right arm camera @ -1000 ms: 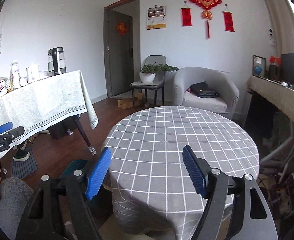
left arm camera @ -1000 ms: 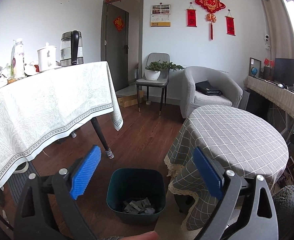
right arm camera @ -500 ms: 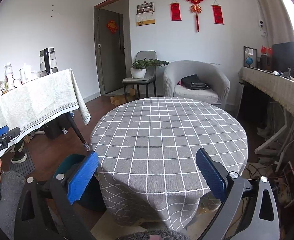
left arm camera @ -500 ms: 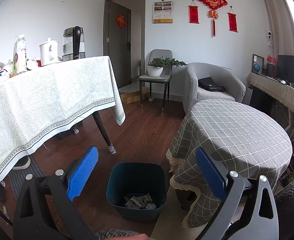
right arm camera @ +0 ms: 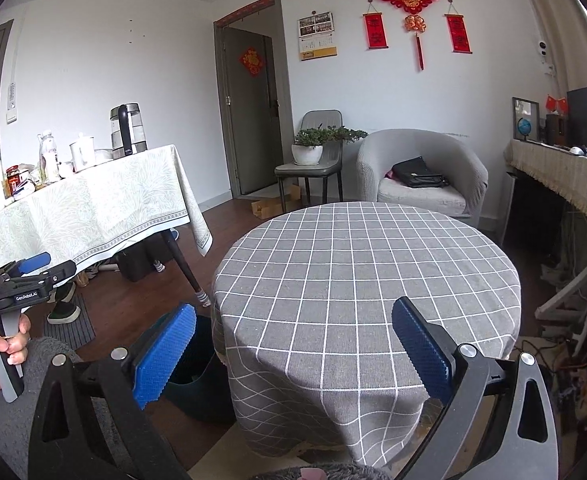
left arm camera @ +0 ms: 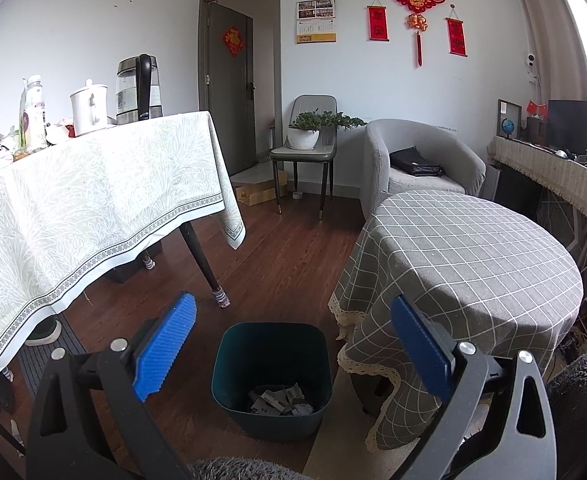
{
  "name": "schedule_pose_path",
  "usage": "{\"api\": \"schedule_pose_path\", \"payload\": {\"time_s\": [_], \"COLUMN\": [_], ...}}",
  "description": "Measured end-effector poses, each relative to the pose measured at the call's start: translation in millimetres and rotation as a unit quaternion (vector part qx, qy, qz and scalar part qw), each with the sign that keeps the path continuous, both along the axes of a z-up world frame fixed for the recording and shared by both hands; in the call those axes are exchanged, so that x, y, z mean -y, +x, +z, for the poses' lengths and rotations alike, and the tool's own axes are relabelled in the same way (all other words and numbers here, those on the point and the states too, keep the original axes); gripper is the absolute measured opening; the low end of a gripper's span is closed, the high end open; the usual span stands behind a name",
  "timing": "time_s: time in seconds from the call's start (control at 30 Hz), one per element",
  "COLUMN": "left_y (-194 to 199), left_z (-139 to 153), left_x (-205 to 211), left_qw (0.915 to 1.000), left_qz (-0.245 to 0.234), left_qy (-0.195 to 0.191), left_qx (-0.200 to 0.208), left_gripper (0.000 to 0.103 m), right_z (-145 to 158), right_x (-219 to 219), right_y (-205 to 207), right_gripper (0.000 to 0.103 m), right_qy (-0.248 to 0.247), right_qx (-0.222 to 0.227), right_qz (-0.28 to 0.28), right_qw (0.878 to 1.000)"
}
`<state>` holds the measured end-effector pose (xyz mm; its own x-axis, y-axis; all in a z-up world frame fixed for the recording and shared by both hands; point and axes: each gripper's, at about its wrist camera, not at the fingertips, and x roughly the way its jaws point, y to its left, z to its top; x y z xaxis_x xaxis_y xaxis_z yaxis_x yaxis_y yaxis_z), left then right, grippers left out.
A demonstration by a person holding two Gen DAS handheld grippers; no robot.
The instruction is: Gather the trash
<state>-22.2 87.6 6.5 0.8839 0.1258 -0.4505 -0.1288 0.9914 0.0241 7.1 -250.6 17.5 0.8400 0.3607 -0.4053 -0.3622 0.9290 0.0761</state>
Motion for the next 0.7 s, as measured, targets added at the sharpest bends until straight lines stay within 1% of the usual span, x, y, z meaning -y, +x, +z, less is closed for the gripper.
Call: {"api": "schedule_pose_path", "payload": {"time_s": [0.17,0.7], "left_y": [0.6,0.1], "left_z": [-1.2,-1.4], "left_x": [-1.1,-1.3], "left_qw": [1.0,1.0], "left_qz": [0.0,0.0], "left_qy": [-0.005,-0.004], "left_qx": [-0.003,-0.003], "left_gripper": [0.1,0.1], "right_z": [0.2,-0.2], "right_x": [-0.5,-2.5], "right_y": [-0.8,0.0], "right_gripper": [0.099,0.099], "right_qy": [-0.001,-0.007], "right_qx": [-0.002,-0.003], "right_qz": [0.0,0.003], "right_qw": [1.0,1.0]}}
